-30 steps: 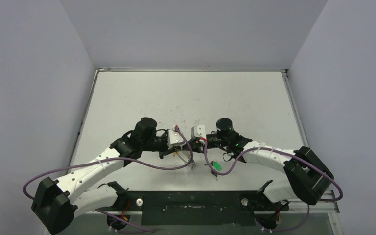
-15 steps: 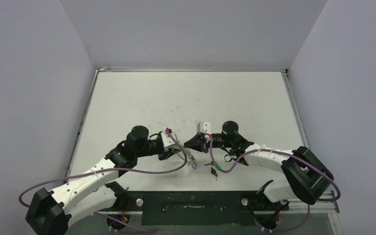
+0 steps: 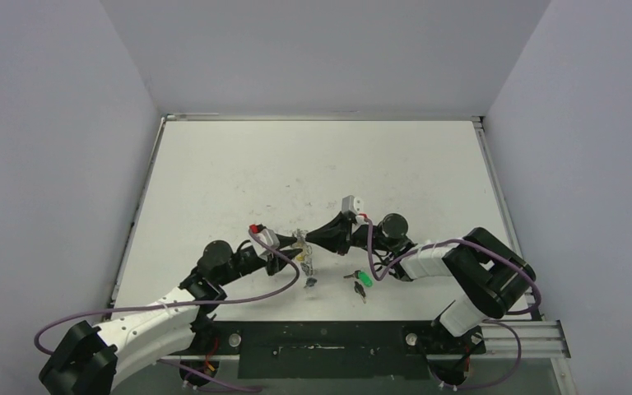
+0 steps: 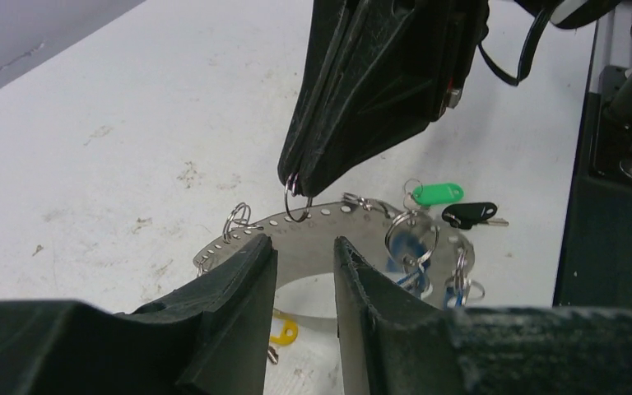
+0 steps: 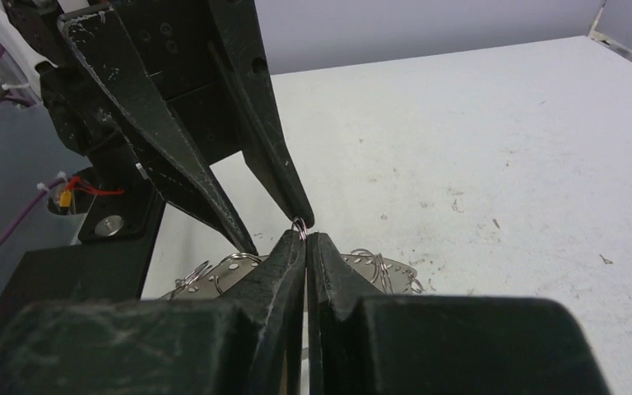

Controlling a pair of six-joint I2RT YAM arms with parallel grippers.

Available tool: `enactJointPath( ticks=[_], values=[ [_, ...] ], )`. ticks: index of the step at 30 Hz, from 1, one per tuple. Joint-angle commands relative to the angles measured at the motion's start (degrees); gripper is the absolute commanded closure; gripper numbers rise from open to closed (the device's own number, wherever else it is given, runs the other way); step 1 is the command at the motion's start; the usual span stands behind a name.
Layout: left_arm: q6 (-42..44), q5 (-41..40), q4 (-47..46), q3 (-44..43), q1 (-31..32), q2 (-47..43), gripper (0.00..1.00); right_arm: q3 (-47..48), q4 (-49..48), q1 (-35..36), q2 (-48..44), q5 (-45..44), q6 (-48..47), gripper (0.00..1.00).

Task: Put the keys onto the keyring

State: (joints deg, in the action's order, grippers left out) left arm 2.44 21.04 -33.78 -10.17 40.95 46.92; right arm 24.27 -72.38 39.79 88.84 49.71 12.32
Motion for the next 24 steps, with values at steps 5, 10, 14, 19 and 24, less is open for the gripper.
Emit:
enactJointPath(
  ticks=[5, 10, 14, 19, 24],
  values=[
    [-5.2, -4.3, -16.6, 2.4, 0.5, 2.7, 0.70, -0.5, -12.8, 0.6, 0.8, -0.6, 3.9, 1.00],
    [-5.4, -3.8, -20.1, 2.1, 0.4, 5.7, 0.75, -0.5, -12.8, 0.9, 0.9, -0.2, 4.1, 1.00],
    [-5.3, -3.4, -23.5, 1.7, 0.5, 7.8, 0.77, -0.3, -12.8, 1.1, 1.2, 0.1, 4.1, 1.00],
    [-4.6, -1.8, -24.1, 0.5, 0.5, 9.1, 0.76, -0.1, -12.8, 1.2, 1.3, 0.3, 4.3, 1.00],
    [-4.8, 2.2, -25.3, -0.3, 0.5, 10.1, 0.74, 0.0, -12.8, 1.2, 1.3, 0.3, 4.3, 1.00]
  ],
)
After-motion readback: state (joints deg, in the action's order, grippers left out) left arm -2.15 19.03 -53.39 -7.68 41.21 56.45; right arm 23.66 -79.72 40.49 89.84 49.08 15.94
